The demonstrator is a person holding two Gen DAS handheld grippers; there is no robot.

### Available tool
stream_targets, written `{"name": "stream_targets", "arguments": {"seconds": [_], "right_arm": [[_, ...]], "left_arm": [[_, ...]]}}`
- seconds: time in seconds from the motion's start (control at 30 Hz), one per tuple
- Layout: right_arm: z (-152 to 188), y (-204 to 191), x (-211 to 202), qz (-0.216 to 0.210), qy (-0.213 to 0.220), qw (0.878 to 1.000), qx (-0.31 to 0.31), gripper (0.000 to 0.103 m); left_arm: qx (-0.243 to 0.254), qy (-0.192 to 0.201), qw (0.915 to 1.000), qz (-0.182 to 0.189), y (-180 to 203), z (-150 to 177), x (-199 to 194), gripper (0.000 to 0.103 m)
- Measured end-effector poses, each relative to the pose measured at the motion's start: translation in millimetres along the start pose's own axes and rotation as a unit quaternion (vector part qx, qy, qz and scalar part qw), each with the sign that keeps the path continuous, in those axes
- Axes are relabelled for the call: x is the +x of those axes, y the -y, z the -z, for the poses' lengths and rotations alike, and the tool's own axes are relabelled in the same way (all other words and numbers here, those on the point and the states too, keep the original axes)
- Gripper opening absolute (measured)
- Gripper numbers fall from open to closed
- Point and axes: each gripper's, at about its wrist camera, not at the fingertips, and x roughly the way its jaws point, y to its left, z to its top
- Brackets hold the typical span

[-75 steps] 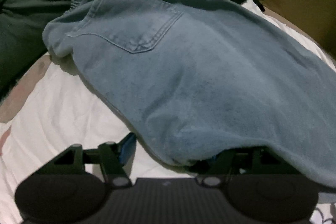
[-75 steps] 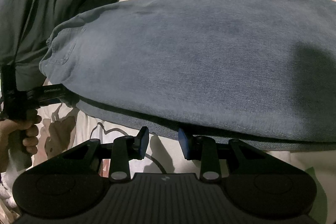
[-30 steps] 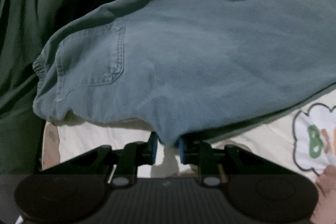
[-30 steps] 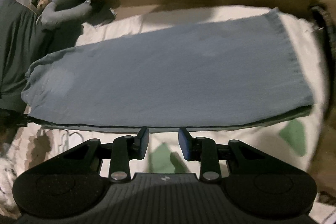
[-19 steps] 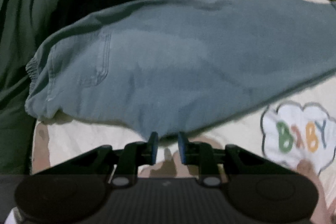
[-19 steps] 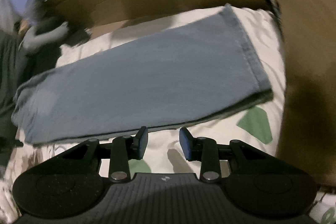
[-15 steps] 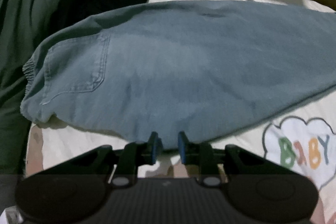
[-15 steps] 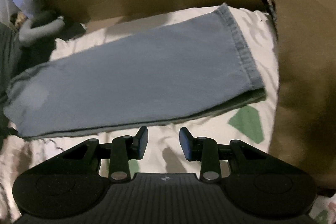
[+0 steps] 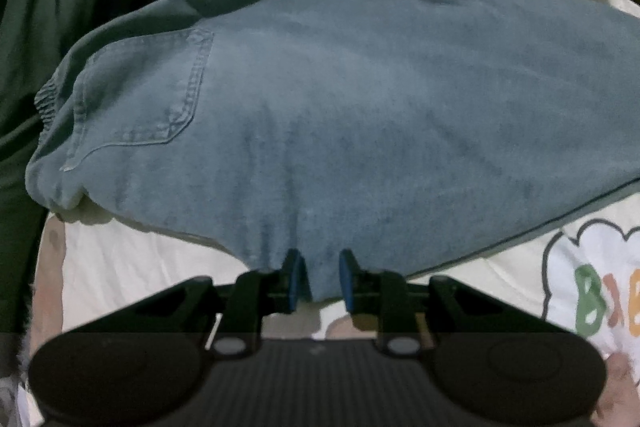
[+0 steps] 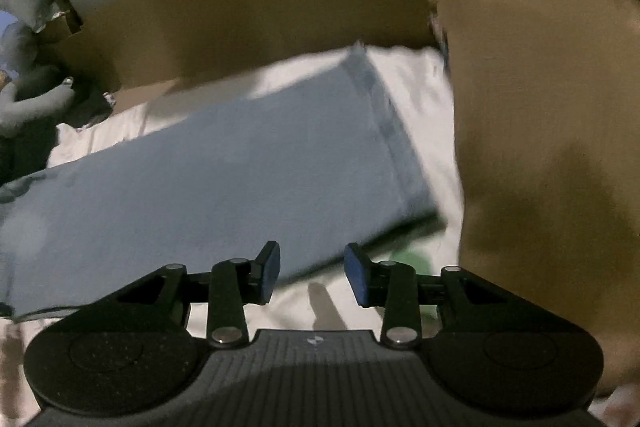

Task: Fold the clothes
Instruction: 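Reach the right gripper to the pants leg hem and grasp it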

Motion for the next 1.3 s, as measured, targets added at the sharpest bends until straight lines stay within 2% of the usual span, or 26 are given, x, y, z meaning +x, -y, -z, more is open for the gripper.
{"name": "stream_targets", "arguments": {"seconds": [0.13,0.23,0.4,0.5,0.53,0.57,0.63,0.8,0.97,1.2,1.3], "right_arm": [[-13,-5,6,-0.006,0.011,1.0,-0.023,0.043],[-10,-8,21,0.038,0.0,0.999,-0.035,0.042],[-3,-15,32,0.083,-0.002,0.993,-0.084,0.039],[0,-11,41,0.11,-0.022,0.988,-0.102,0.025],[0,-10,43,0.117,-0.028,0.987,-0.106,0.018],[1,-9,45,0.124,-0.034,0.986,-0.111,0.017],[-1,-8,42,0.129,-0.032,0.985,-0.109,0.016],[2,2,22,0.088,-0.011,0.995,-0.04,0.019],[9,9,16,0.041,-0.007,0.999,0.027,0.026],[15,30,26,0.012,-0.017,0.989,0.149,0.032],[22,33,30,-0.012,-0.025,0.98,0.196,0.039]], "left_arm": [[0.007,-0.001,1.0,-0.001,1,1,0,0.024],[0.007,-0.002,1.0,-0.001,2,1,-1,0.024],[0.003,-0.003,1.0,0.003,-5,1,0,0.025],[-0.001,-0.005,1.0,-0.001,-9,3,-3,0.025],[-0.002,-0.01,0.9999,-0.004,-10,3,-4,0.028],[-0.008,-0.015,0.9998,-0.005,-12,4,-4,0.032],[-0.017,-0.022,0.9996,-0.004,-16,6,-8,0.032],[-0.034,-0.029,0.999,0.0,-21,12,-16,0.033],[-0.048,-0.032,0.9983,-0.006,-25,11,-19,0.035],[-0.042,-0.024,0.9987,-0.018,-30,7,-30,0.035],[-0.051,-0.023,0.9981,-0.027,-34,6,-31,0.035]]}}
